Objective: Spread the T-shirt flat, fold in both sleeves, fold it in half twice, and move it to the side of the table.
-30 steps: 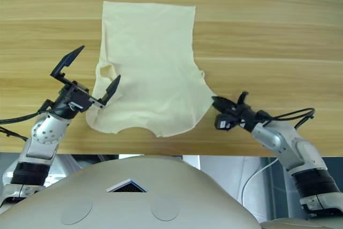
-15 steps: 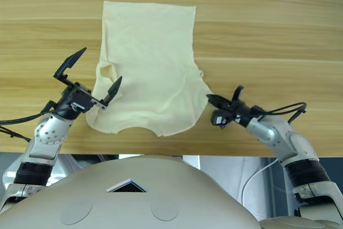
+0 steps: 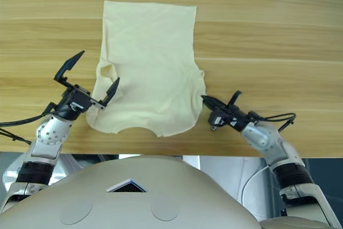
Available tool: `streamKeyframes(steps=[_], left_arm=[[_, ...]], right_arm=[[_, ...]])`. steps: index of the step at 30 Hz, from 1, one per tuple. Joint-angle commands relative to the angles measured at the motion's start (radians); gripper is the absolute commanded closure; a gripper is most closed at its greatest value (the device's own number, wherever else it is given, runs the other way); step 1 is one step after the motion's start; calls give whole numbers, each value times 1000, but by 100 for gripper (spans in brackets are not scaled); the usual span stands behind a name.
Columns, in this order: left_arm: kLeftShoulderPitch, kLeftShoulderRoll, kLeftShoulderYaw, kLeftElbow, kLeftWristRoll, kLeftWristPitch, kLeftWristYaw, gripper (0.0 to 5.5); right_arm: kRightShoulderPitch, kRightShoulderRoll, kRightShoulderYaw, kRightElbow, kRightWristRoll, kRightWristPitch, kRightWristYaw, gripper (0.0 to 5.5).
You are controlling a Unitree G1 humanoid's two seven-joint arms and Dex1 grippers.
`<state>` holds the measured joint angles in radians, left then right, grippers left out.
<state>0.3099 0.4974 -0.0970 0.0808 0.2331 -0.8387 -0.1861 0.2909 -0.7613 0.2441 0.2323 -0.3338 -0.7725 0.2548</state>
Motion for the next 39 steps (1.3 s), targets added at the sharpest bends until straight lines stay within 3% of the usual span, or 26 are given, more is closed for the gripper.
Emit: streamKeyframes(steps=[1,10,33,39], left_arm=[[1,-1,13,19,-5,-12,1,10],[-2,-12,12,46,-5,-28,2,10],[-53,-58,-32,108,13,-47,-3,10],[-49,-56,-38,116,20,-55,-7,10]], right_arm=[[2,4,-25,-36,69,-23,30,548],[7,9,-37,-93,158,-37,92,548],[-103,95,79,-63,70,6,225,548],[-109,88,78,-60,69,20,235,452]])
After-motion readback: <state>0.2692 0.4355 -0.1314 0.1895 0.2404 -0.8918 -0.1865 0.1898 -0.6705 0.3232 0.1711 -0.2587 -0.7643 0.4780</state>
